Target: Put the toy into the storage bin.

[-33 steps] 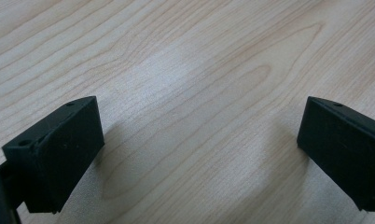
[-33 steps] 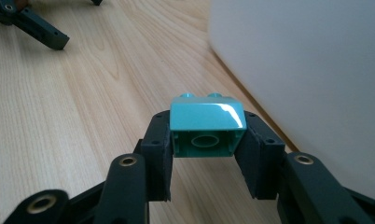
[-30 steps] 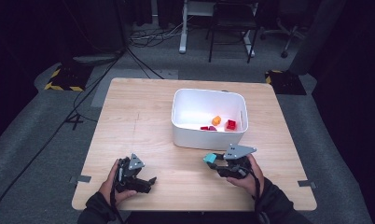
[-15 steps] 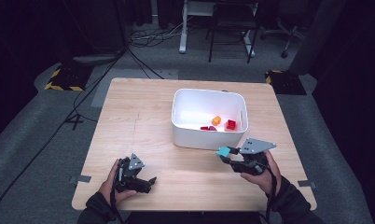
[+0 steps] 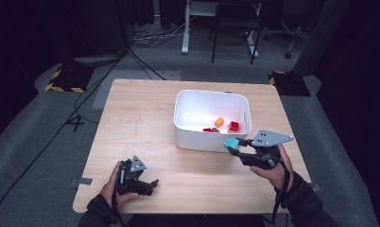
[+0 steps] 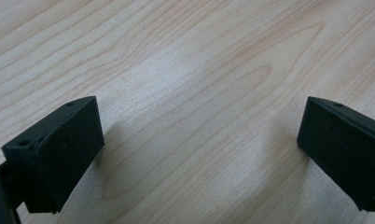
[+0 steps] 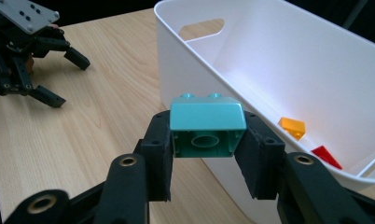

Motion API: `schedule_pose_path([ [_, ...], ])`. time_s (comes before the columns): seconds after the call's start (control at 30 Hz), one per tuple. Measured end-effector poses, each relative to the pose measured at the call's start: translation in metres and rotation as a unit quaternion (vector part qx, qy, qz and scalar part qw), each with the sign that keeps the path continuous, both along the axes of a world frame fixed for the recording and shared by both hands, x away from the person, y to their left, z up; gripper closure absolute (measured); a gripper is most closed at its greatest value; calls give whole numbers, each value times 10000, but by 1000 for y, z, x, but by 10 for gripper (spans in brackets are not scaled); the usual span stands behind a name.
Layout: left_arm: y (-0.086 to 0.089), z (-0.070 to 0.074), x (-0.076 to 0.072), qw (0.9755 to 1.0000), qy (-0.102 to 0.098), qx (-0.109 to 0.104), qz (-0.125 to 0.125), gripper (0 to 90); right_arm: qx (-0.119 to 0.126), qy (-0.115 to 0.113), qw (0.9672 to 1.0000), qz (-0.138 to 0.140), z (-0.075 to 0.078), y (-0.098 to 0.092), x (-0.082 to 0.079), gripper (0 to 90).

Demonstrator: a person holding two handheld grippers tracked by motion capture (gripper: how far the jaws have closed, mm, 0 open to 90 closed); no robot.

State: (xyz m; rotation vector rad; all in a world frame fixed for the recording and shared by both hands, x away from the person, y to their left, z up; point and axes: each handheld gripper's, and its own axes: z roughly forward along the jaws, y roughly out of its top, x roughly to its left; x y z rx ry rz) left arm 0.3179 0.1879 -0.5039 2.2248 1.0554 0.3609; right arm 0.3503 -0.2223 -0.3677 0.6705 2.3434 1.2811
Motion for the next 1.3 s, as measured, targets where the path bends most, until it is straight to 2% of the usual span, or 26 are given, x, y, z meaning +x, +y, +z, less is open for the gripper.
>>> schedule_pose_path([
  [0.3, 0, 0, 0, 10000, -1, 2, -1, 5, 26, -164, 9998, -62, 15, 2, 7, 591],
  [0.63, 0, 0, 0, 10000, 0, 0, -2, 5, 190, -168, 9993, -273, 22, -3, 26, 591],
  [0.73, 0, 0, 0, 10000, 5, -9, 1, 5, 158, -228, 9991, -329, 23, -3, 31, 591],
  [1.07, 0, 0, 0, 10000, 7, -10, -2, 5, 79, -160, 9987, -482, 22, 7, 53, 591],
  [1.17, 0, 0, 0, 10000, 4, -6, -10, 5, 131, -14, 9987, -488, 22, 10, 61, 591],
  [1.3, 0, 0, 0, 10000, 7, -11, 0, 5, 82, 30, 9984, -564, 22, 14, 69, 590],
])
